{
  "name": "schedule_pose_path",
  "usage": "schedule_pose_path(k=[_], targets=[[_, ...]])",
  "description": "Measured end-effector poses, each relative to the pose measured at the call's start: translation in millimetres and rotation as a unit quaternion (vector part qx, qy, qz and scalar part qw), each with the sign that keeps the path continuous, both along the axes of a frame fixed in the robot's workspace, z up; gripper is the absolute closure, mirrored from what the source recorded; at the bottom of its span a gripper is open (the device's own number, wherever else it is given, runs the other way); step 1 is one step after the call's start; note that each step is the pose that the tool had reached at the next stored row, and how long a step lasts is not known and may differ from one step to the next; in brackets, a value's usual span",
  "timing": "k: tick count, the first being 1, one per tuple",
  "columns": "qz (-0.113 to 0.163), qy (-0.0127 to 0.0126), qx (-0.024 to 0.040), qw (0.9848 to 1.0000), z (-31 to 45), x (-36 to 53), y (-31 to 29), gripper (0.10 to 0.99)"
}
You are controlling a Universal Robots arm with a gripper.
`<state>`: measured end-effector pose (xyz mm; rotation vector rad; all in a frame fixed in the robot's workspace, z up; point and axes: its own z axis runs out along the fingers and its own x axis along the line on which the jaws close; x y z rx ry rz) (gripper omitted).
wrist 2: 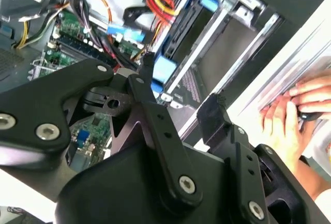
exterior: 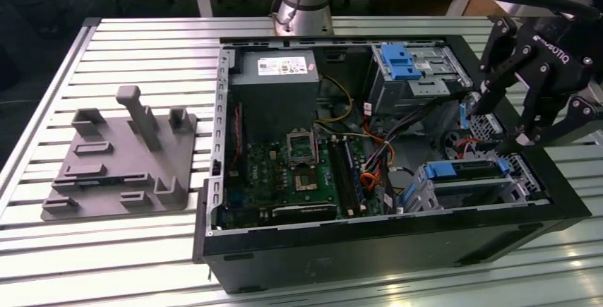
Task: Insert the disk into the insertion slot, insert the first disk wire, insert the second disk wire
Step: 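Insert the first disk wire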
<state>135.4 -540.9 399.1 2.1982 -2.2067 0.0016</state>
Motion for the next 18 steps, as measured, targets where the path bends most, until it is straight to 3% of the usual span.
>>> schedule_pose_path(k=[4,6,9,12,18], targets=[[0.0,0.0007,-0.0027,1.0,-0.6,10.8,0.2,0.475],[0.0,0.0025,-0.0142,0.9999,-0.4,14.9,0.1,0.475],[-0.002,0.0029,-0.0333,0.9994,-0.7,17.1,0.6,0.475],[-0.004,0.003,-0.0347,0.9994,-2.2,18.7,4.9,0.475],[-0.004,0.003,-0.0345,0.9994,-7.3,23.1,22.0,0.475]])
